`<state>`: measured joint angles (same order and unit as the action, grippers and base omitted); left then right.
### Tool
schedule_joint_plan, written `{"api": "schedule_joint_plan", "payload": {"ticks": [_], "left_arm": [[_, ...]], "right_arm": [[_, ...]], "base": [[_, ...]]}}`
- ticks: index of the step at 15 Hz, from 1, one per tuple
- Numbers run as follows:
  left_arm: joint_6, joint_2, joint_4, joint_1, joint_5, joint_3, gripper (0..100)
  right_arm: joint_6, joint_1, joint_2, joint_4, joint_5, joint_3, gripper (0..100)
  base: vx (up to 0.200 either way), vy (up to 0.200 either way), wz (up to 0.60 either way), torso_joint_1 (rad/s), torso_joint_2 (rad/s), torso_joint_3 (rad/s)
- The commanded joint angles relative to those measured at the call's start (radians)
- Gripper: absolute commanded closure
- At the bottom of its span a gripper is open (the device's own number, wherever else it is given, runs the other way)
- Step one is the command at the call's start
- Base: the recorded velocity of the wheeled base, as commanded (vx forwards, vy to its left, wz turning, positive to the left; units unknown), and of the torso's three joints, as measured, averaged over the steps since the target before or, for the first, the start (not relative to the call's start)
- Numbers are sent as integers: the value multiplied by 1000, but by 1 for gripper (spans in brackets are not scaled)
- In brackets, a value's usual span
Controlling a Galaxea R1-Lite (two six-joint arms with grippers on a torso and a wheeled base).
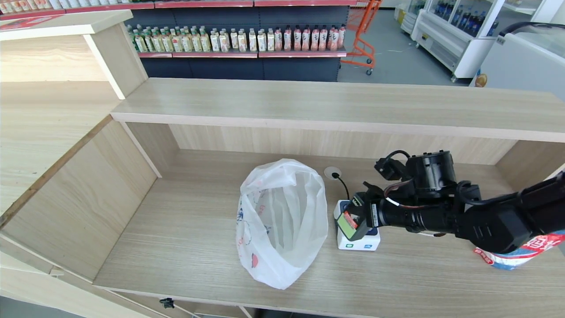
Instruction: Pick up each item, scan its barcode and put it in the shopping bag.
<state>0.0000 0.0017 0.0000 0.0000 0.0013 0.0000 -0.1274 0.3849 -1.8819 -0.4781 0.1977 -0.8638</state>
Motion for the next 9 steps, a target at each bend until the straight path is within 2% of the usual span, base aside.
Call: {"api": "schedule_joint_plan", "payload": {"ticks": [1,7,9], "left_arm": [[0,0,0,0,0,0,0],[0,0,0,0,0,0,0],[0,0,0,0,0,0,0]], "right_arm": [[5,2,-60,-39,-20,-1,100],[-12,3,-28,-56,-35,-3,100],[-159,5,104,-43,-29,3,100]], "base": [[0,0,0,0,0,0],[0,0,0,0,0,0],[0,0,0,0,0,0]]}}
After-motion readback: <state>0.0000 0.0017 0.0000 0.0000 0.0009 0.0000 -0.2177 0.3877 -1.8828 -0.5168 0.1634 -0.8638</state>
